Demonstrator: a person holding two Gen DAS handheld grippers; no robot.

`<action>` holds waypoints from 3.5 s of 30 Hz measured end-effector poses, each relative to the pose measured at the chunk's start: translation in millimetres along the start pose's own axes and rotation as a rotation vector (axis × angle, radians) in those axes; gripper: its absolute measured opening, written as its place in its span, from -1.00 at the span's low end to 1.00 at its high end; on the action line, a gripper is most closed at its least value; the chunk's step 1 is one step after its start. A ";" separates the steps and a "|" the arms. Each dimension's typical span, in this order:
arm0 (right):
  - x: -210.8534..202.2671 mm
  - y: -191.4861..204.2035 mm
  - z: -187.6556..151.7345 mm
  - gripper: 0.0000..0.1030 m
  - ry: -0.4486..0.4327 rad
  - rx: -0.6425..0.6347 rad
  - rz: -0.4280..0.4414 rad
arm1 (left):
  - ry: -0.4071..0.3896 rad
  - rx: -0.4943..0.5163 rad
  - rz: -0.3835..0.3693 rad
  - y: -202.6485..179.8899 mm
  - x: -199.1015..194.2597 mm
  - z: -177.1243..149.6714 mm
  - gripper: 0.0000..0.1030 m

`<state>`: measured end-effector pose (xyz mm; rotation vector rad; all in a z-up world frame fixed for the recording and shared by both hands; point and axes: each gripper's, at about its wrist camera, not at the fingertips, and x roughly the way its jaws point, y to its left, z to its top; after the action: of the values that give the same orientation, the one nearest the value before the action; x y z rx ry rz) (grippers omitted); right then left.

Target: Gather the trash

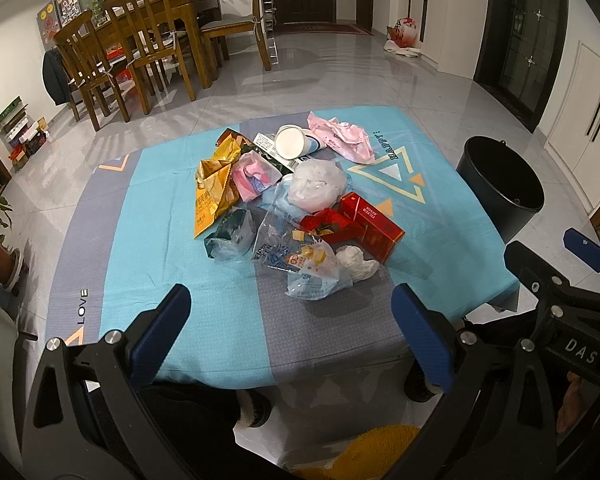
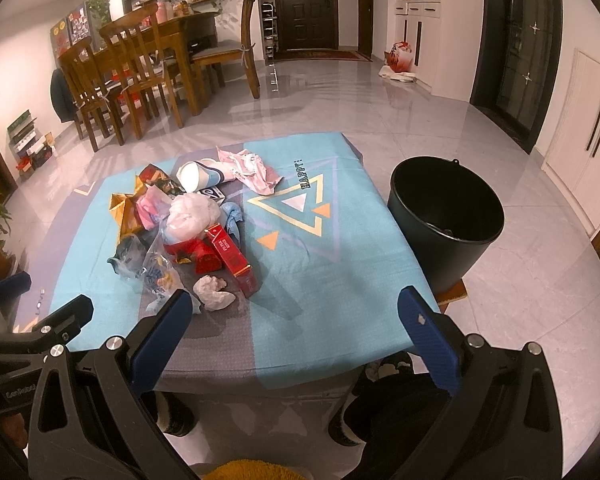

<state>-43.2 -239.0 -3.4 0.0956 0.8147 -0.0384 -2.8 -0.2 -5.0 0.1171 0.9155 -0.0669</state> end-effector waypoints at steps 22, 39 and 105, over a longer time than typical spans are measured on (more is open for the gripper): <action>-1.0 -1.6 -3.0 0.95 0.000 0.005 0.001 | 0.001 0.004 -0.002 -5.3 -0.7 1.5 0.94; 67.8 -18.0 -12.0 0.95 0.102 0.022 0.218 | 0.107 -0.234 -0.242 45.6 74.8 -13.3 0.94; 125.4 -220.2 70.5 -0.55 -0.093 0.386 0.088 | -0.001 0.066 -0.608 -172.7 130.9 151.7 -0.56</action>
<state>78.2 -464.8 -62.1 0.4902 0.7012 -0.1159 177.5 -192.2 -29.9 -0.1036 0.9217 -0.6610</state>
